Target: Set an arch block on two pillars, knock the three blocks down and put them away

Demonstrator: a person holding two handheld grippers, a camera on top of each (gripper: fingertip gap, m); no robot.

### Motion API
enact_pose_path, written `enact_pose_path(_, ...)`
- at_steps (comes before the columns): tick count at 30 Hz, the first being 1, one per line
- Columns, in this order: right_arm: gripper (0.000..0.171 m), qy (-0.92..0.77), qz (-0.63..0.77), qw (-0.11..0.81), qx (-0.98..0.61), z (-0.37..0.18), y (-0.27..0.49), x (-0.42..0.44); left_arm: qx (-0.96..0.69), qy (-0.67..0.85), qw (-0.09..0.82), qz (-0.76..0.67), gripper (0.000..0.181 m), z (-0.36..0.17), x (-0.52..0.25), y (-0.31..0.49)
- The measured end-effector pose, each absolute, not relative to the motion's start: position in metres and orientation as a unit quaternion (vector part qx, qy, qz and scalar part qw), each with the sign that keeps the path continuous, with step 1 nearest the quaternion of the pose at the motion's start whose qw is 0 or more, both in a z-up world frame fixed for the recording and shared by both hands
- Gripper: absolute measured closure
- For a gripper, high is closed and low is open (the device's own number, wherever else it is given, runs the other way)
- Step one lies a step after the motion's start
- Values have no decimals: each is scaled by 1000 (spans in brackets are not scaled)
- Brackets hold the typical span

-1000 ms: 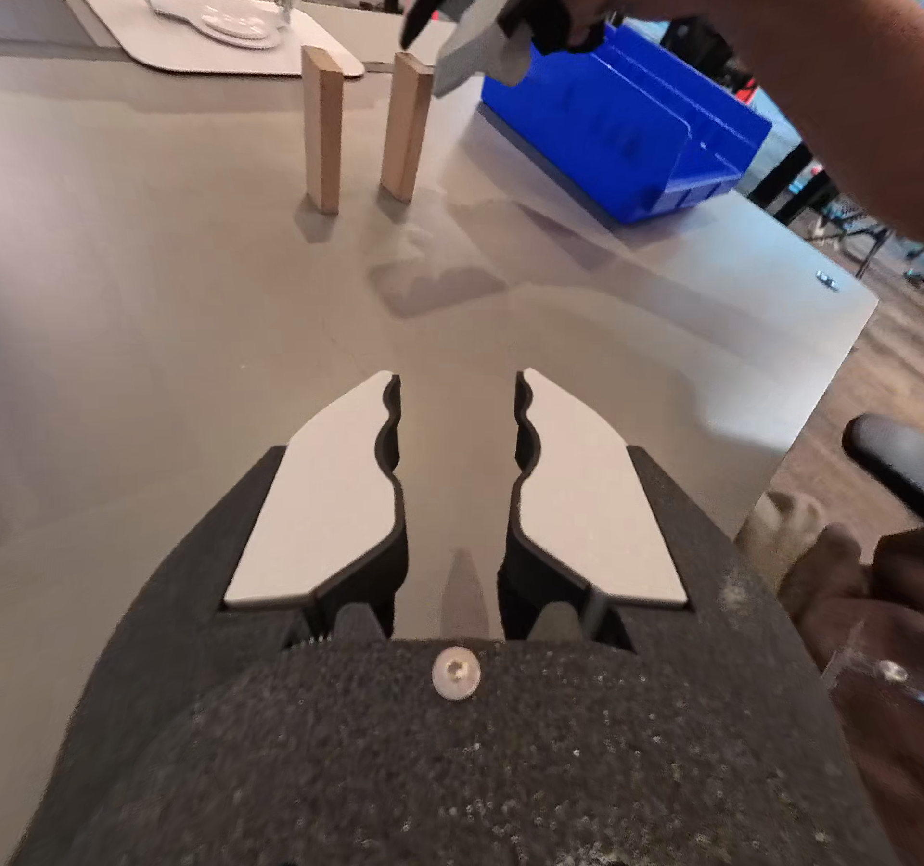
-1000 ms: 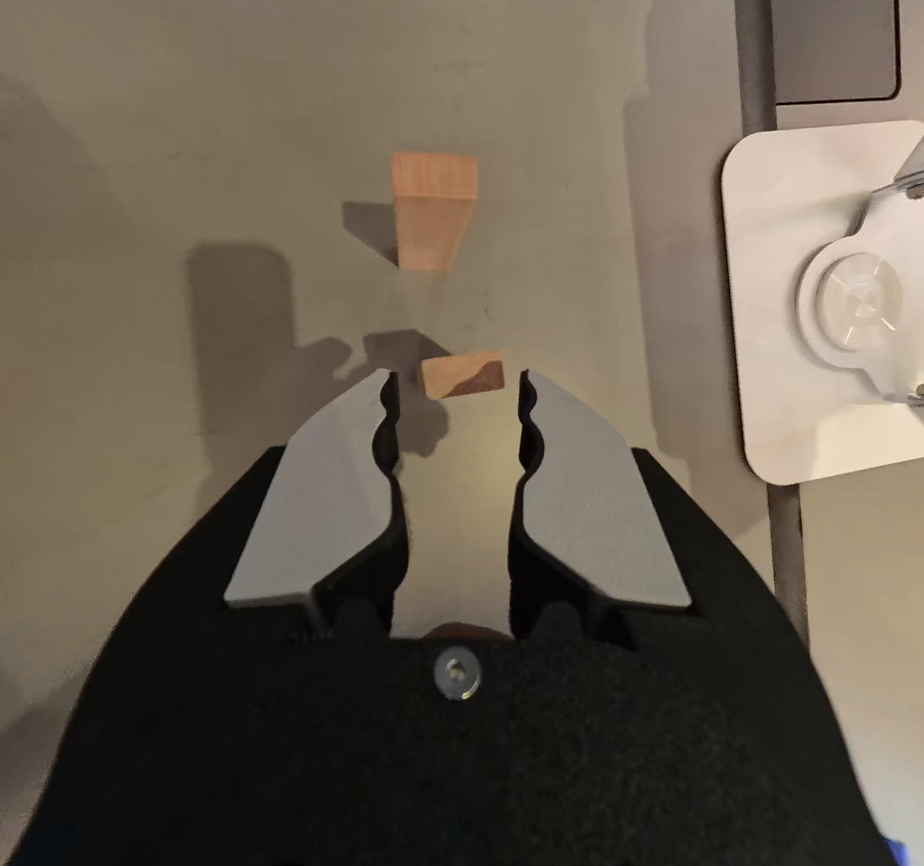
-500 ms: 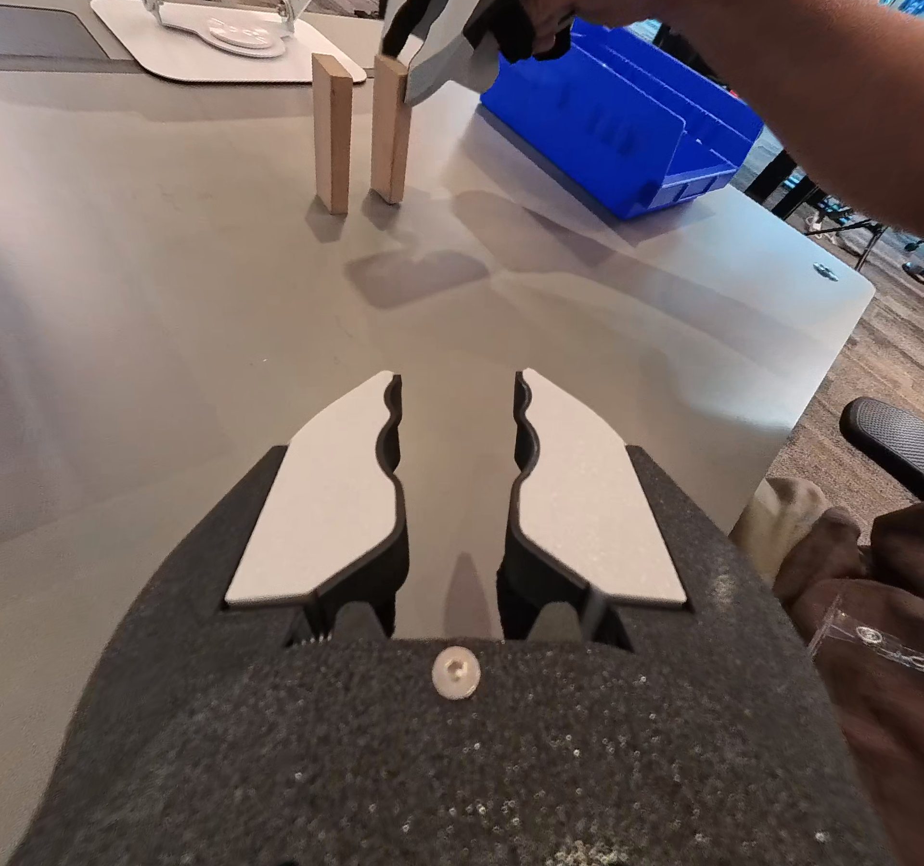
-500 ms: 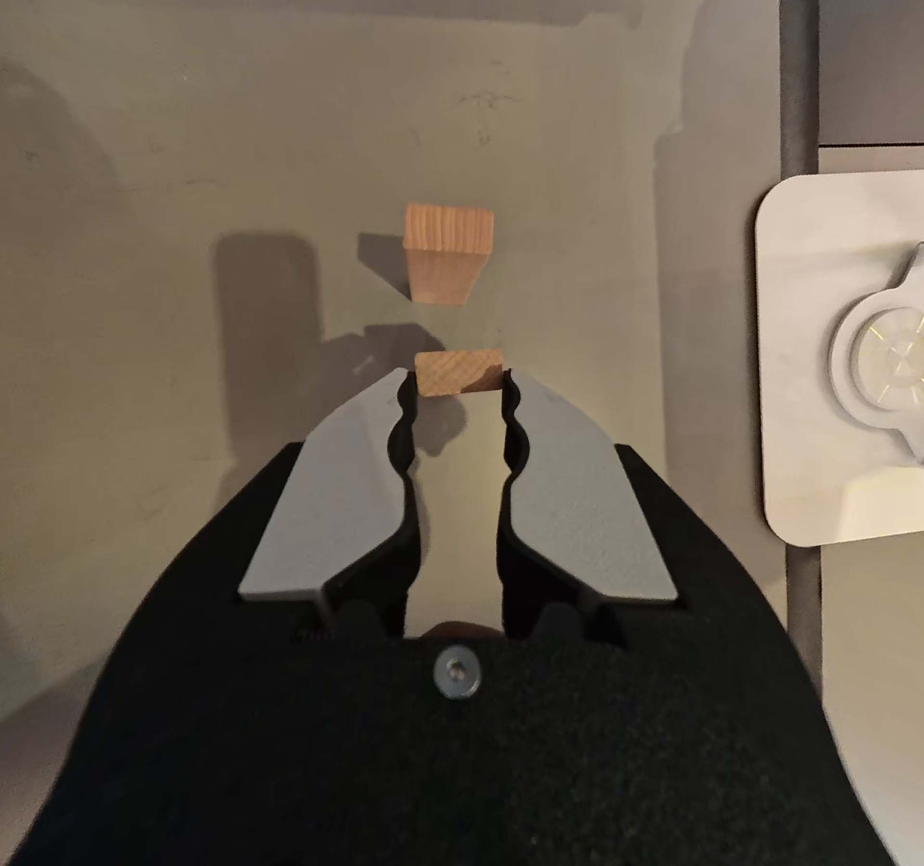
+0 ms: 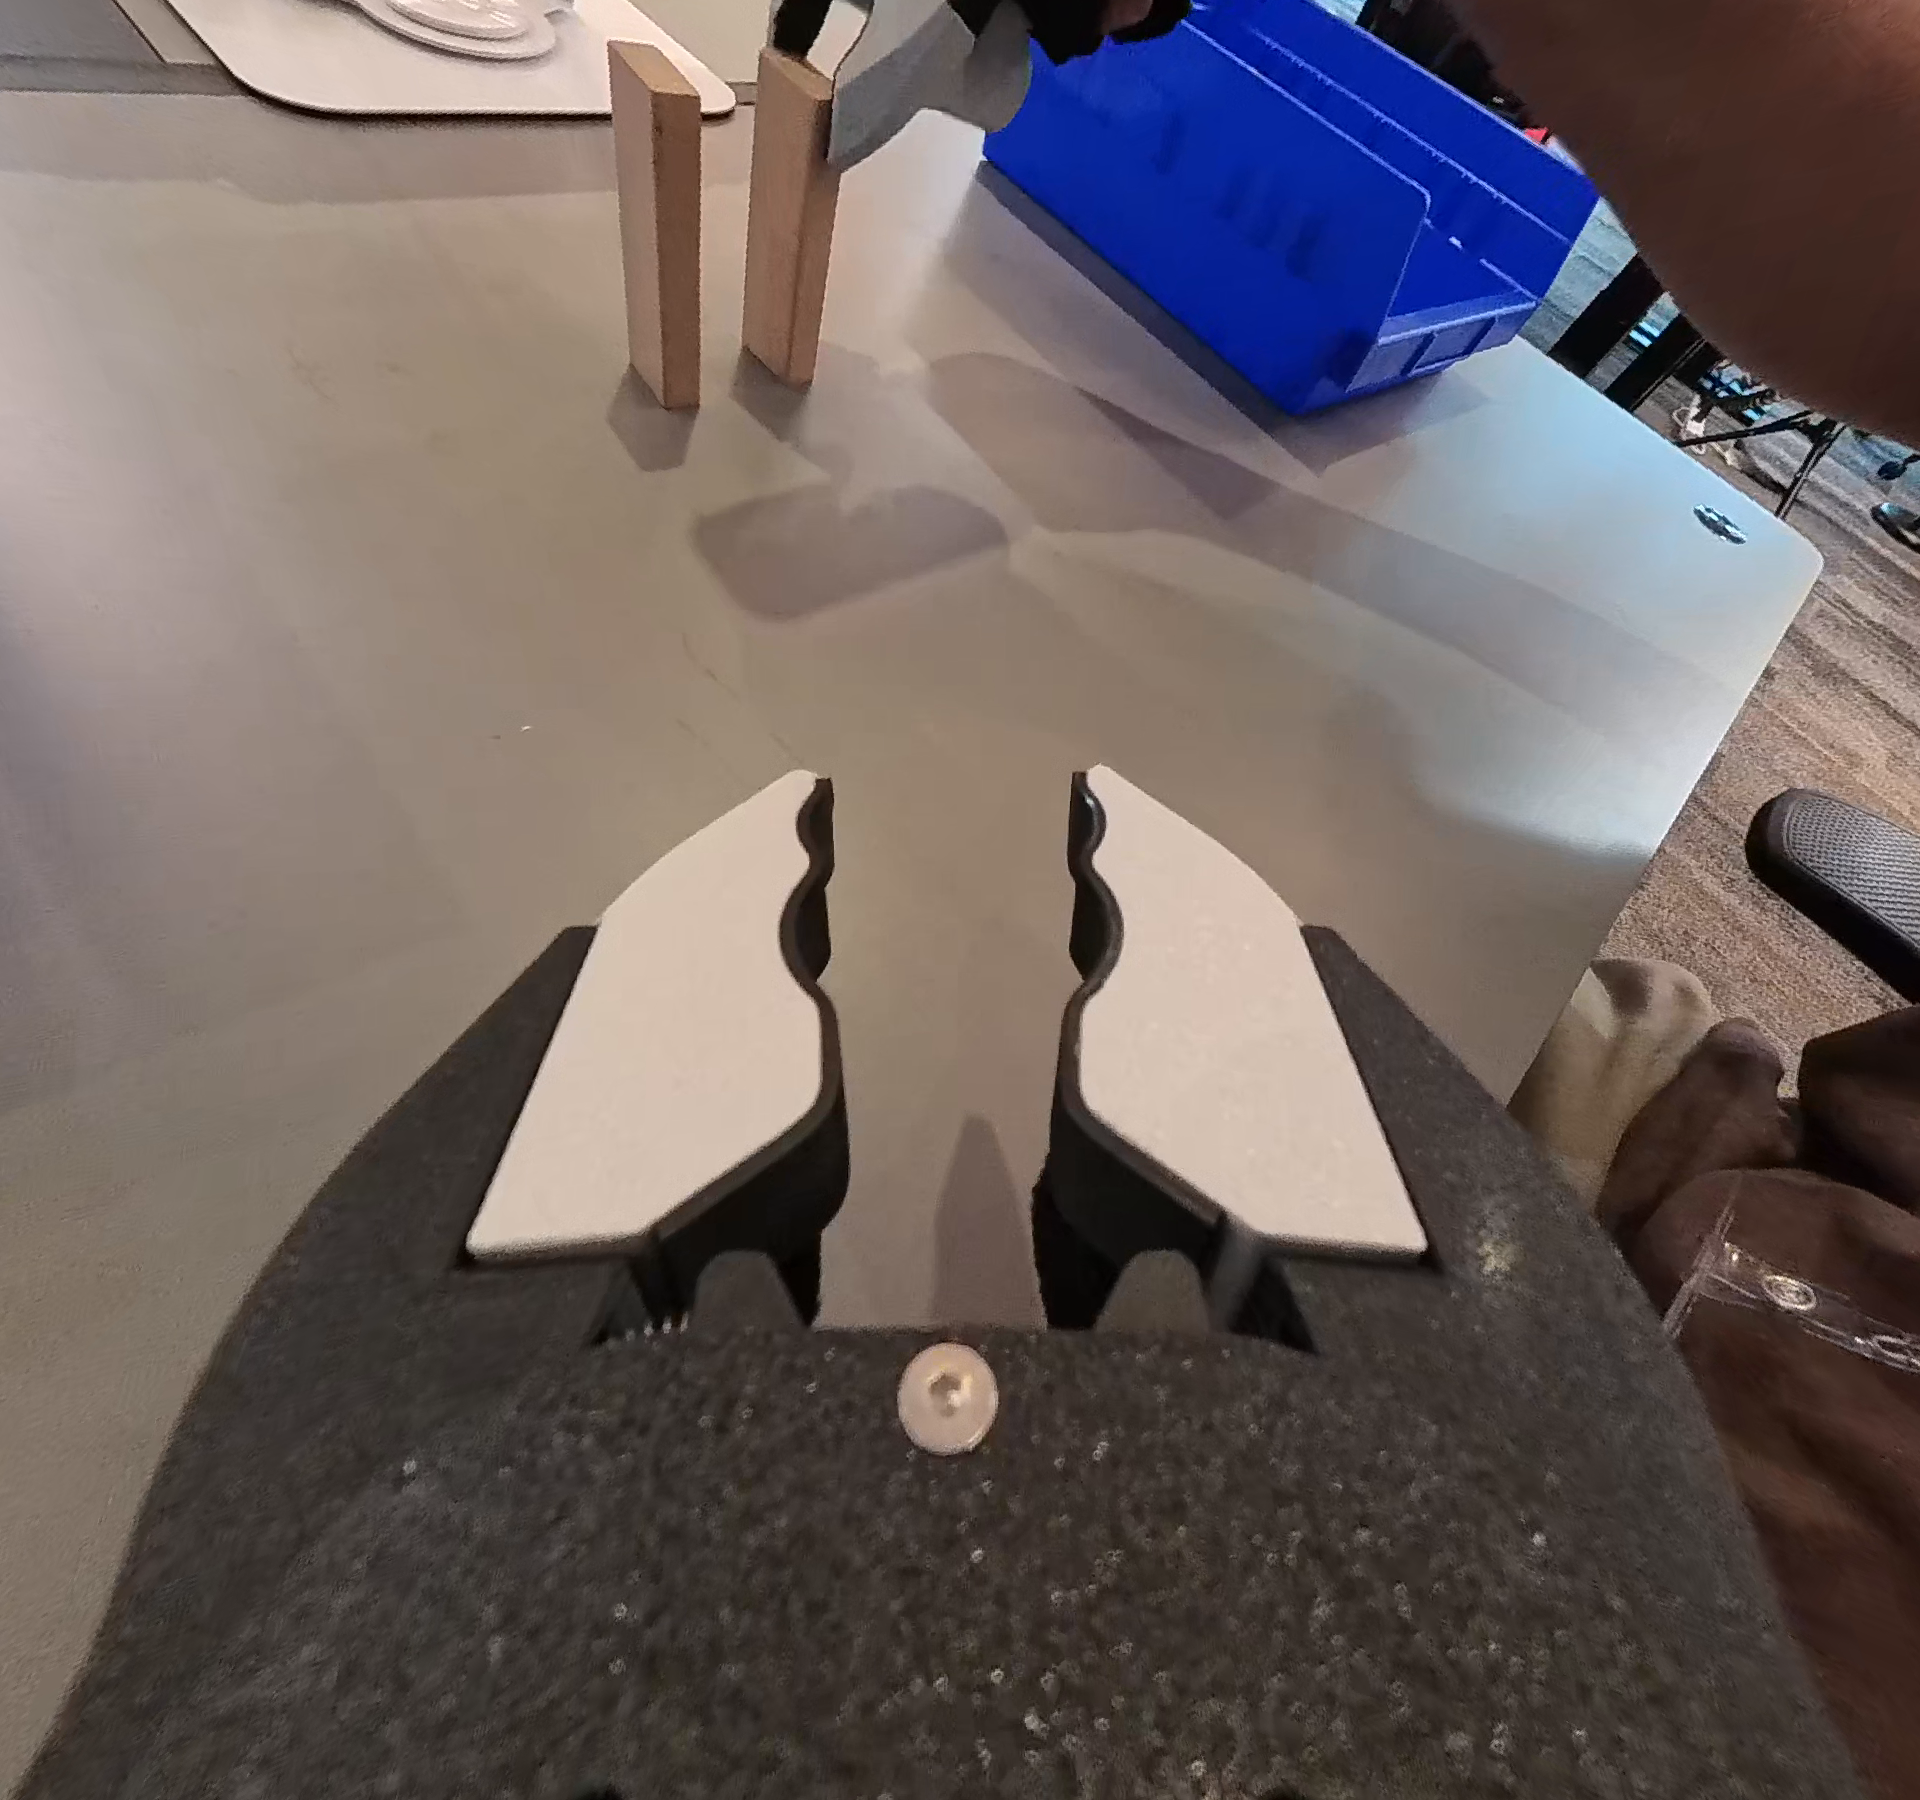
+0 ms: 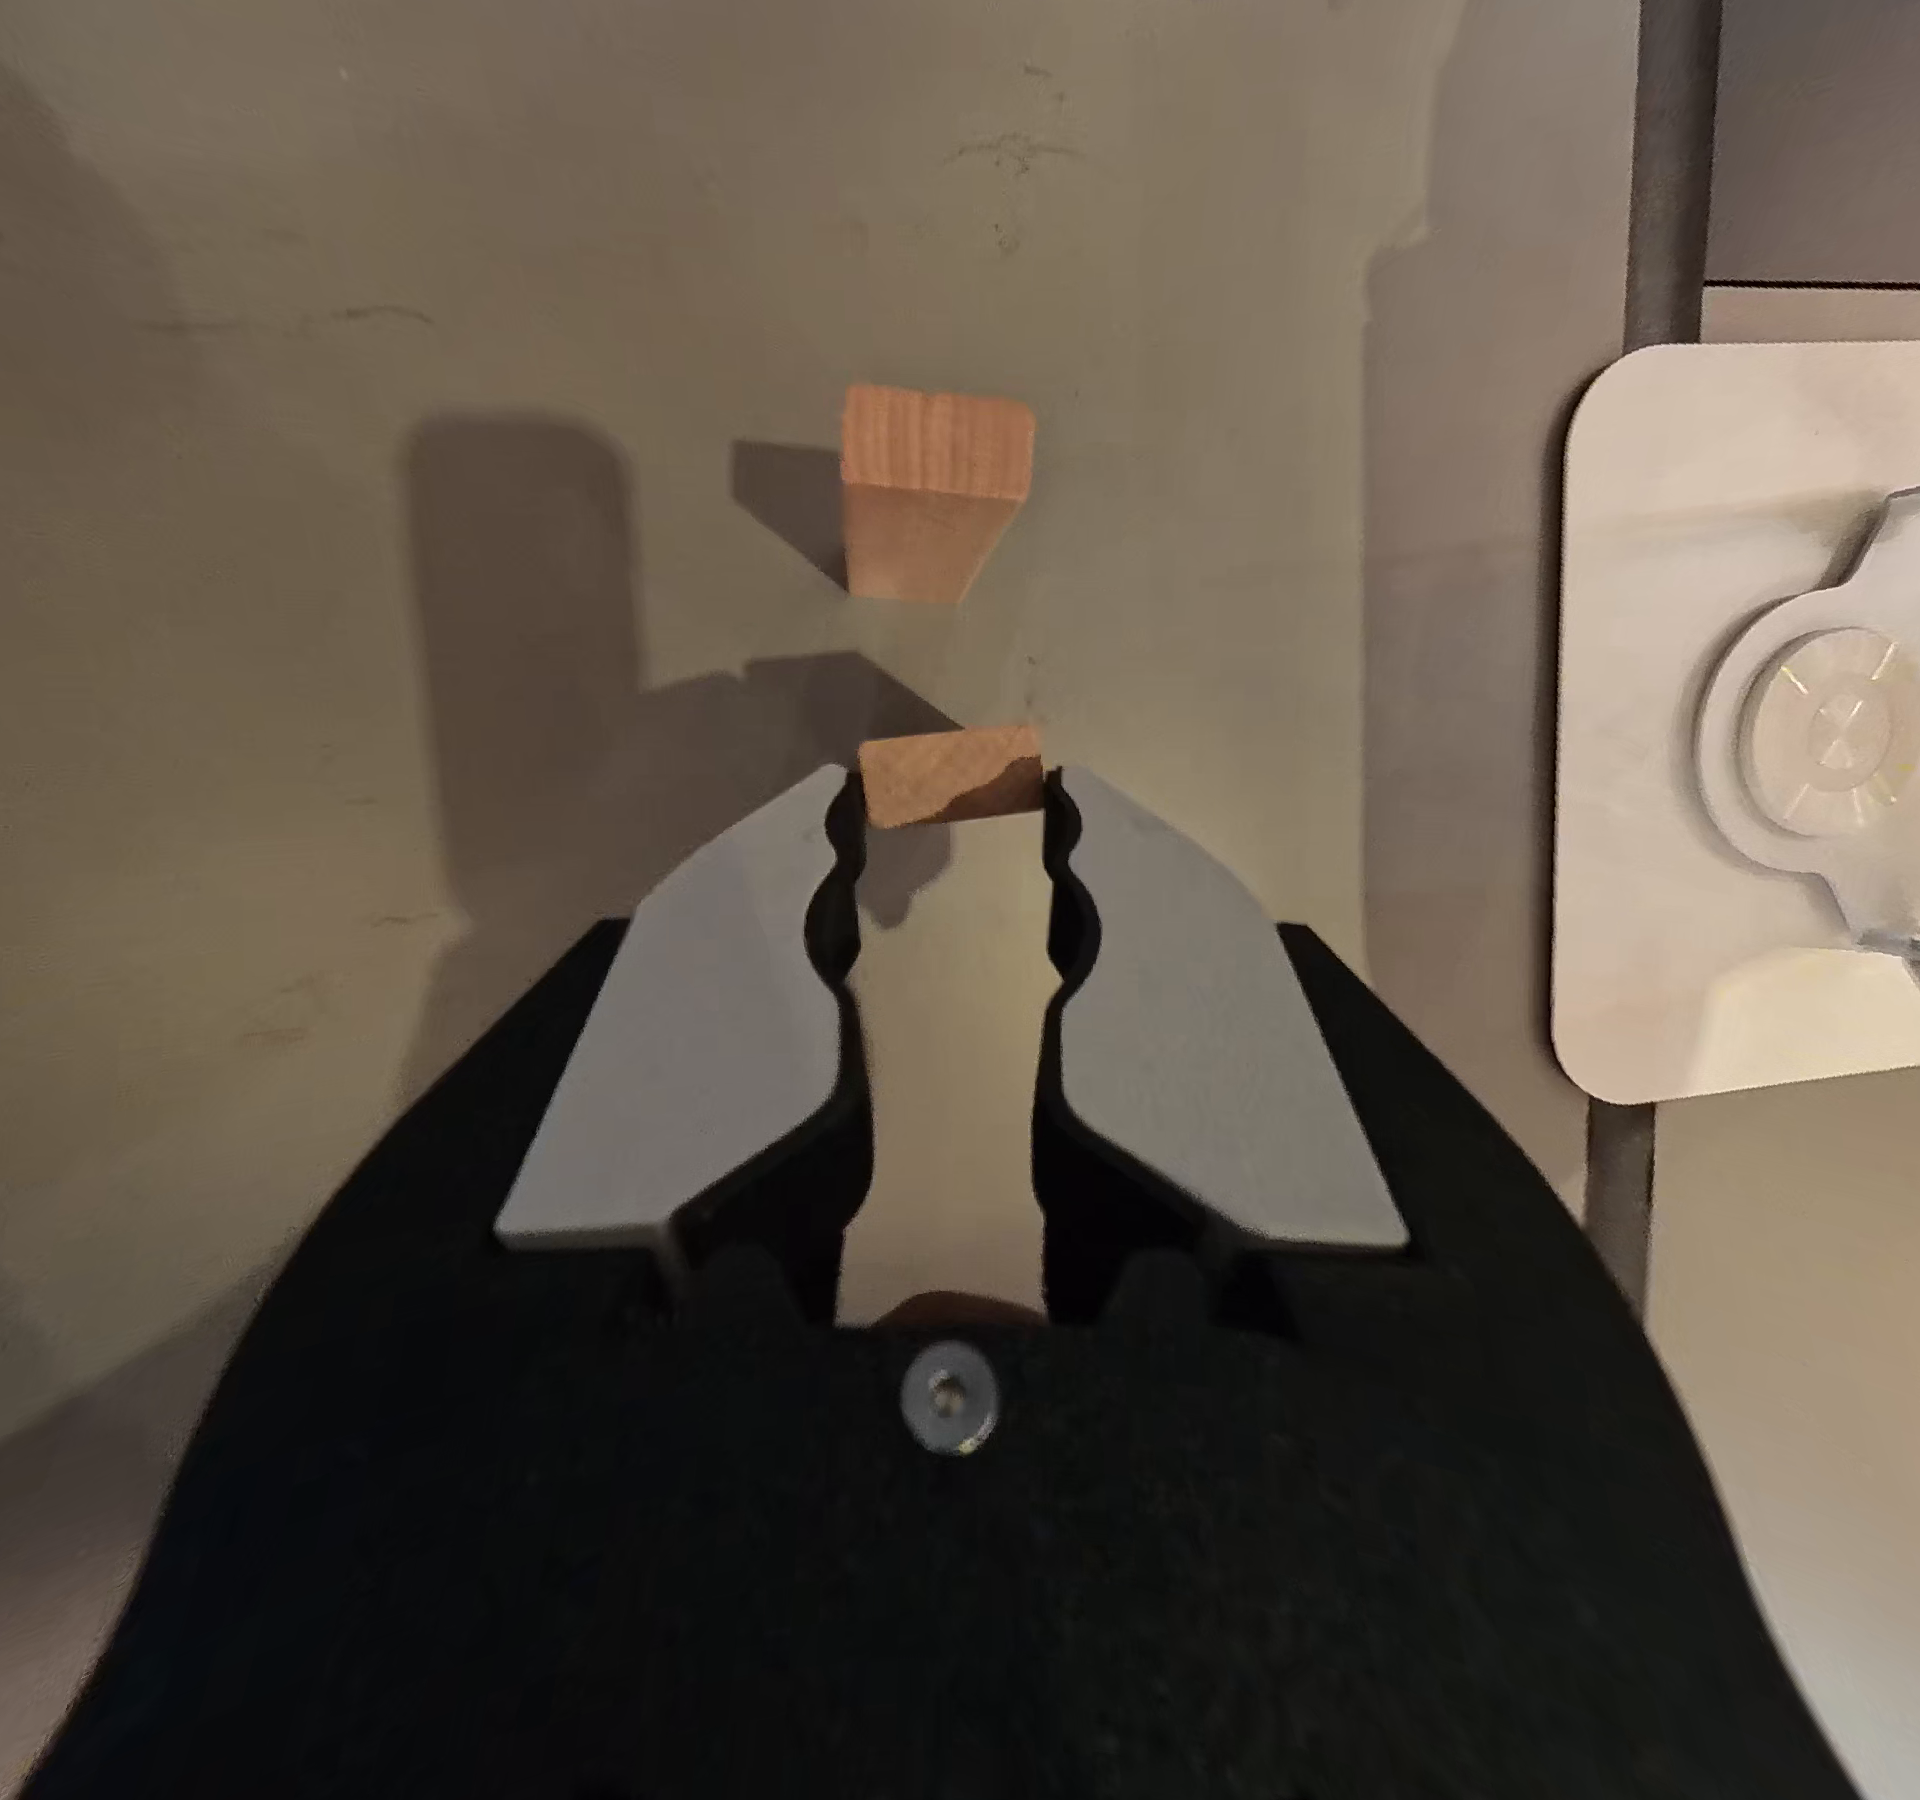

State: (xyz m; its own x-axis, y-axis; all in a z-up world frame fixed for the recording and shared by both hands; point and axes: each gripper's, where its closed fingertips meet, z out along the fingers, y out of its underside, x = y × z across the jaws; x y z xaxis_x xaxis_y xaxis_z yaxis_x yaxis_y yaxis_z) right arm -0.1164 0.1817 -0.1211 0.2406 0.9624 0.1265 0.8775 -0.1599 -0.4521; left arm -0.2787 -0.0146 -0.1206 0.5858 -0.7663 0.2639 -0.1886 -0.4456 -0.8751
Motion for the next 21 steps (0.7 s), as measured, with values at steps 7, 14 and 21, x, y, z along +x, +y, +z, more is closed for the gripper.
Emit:
enact_pose_path(7, 139, -609, 79, 217, -759, -121, 182, -115, -780, 307, 425, -341, 138, -121, -276, -16)
enact_pose_path(14, 134, -600, 89, 217, -764, -116, 183, -116, -780, 309, 424, -341, 138, -121, -275, -17)
enact_pose_path(21, 131, -583, 97, 260, -763, -91, 175, -110, -780, 310, 423, -341, 137, -122, -275, -18)
